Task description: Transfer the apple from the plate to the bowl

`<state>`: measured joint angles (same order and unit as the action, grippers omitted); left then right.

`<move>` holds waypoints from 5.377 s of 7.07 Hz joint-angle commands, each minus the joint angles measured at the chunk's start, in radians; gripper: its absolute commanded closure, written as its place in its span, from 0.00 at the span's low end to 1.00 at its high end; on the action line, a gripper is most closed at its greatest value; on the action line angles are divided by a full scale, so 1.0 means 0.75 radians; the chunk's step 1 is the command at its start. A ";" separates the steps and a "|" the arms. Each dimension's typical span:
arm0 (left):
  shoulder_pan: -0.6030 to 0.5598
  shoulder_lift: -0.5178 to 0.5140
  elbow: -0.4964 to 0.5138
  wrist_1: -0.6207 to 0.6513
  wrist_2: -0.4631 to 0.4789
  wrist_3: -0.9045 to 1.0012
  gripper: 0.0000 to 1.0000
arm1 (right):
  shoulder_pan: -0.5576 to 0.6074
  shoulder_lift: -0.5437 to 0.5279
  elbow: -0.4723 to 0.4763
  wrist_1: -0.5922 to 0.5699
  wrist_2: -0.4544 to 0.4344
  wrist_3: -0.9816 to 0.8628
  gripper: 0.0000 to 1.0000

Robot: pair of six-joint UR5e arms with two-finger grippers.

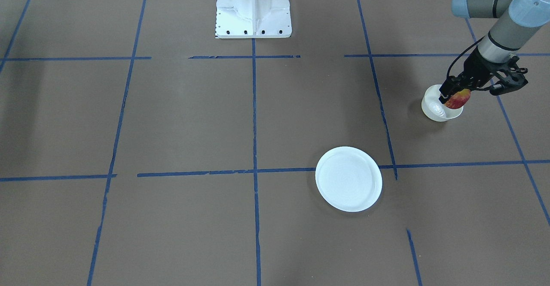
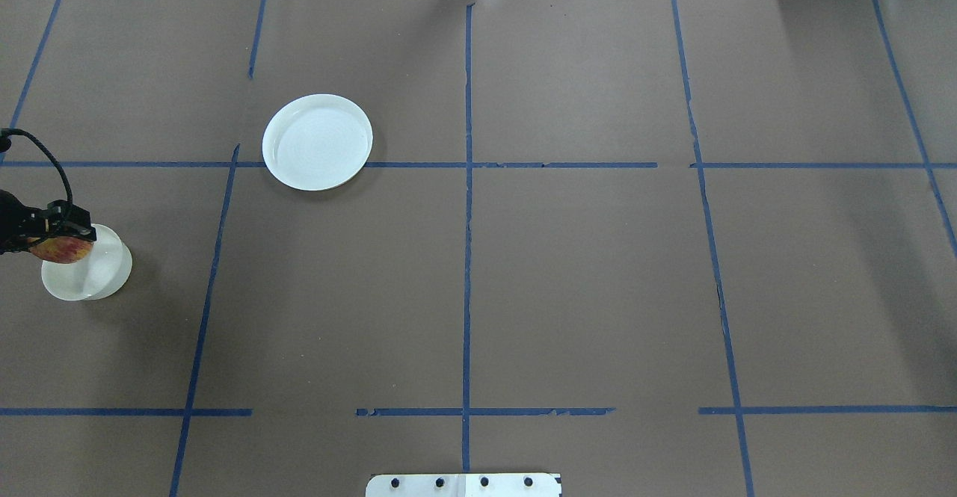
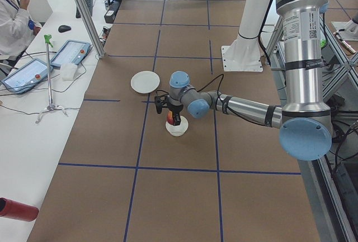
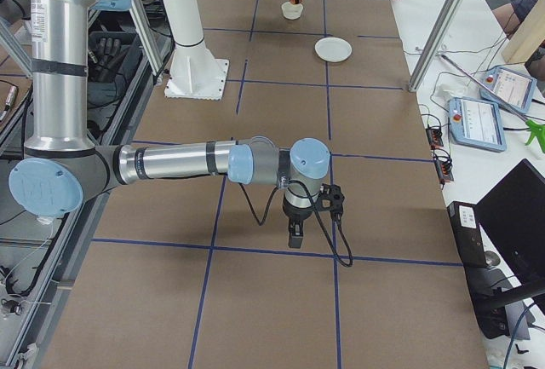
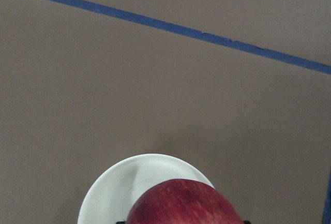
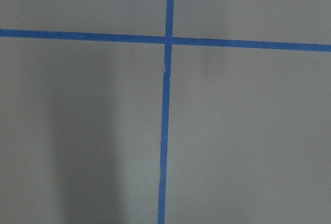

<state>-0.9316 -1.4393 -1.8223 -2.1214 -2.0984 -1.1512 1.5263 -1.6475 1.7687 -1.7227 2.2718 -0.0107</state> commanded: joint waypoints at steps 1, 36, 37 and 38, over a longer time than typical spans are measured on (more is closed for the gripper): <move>0.007 -0.032 0.075 -0.016 0.006 -0.028 1.00 | 0.000 0.000 0.000 0.000 0.000 0.000 0.00; -1.018 -0.004 0.166 0.699 -0.443 1.564 0.00 | 0.000 0.000 0.000 0.000 0.000 0.000 0.00; -1.020 0.015 0.162 0.701 -0.442 1.562 0.00 | 0.000 0.000 0.000 0.000 0.000 0.000 0.00; -1.020 0.009 0.147 0.714 -0.438 1.562 0.00 | 0.000 0.000 0.000 0.000 0.000 0.000 0.00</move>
<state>-1.6960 -1.4361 -1.7024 -1.5931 -2.4228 0.0200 1.5263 -1.6475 1.7687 -1.7227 2.2718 -0.0108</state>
